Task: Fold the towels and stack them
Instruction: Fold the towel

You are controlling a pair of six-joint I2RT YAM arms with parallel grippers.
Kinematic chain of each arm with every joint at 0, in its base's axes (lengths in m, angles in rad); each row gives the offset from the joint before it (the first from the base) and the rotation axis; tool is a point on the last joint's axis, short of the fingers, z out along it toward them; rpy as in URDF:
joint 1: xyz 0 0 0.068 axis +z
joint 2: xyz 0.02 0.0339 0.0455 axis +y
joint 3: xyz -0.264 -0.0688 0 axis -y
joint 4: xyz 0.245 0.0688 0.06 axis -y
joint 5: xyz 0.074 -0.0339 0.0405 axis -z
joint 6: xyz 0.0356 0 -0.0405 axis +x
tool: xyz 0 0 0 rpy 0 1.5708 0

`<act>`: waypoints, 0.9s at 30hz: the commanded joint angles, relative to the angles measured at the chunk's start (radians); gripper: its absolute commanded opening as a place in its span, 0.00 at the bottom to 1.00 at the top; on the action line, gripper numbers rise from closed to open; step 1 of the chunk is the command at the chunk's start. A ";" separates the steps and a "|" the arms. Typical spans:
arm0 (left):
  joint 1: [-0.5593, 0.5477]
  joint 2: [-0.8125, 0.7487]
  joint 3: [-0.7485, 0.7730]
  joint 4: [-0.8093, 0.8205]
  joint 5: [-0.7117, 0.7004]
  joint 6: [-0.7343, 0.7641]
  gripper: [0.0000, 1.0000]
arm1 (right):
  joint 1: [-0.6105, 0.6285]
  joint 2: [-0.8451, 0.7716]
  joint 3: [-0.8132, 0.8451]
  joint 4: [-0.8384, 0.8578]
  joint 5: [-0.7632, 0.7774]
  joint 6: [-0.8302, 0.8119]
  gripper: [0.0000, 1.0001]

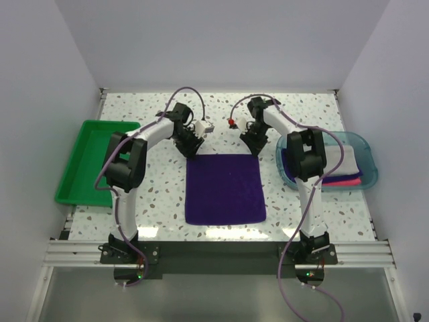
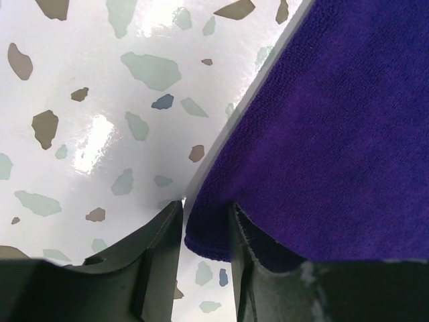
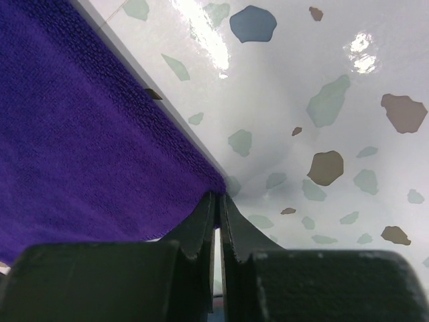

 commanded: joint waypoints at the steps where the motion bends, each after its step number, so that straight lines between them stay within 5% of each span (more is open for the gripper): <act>1: 0.022 0.046 0.033 -0.050 0.030 0.022 0.38 | 0.010 0.024 -0.031 0.001 0.050 -0.007 0.00; 11: 0.026 0.097 -0.023 -0.089 0.021 0.039 0.17 | 0.021 0.016 -0.025 0.013 0.073 0.002 0.00; 15: 0.032 0.109 -0.041 -0.099 -0.005 0.044 0.01 | 0.024 0.012 -0.016 0.015 0.085 0.002 0.00; 27: 0.037 -0.009 0.183 -0.020 -0.191 -0.013 0.00 | 0.041 -0.158 0.047 0.223 0.304 0.067 0.00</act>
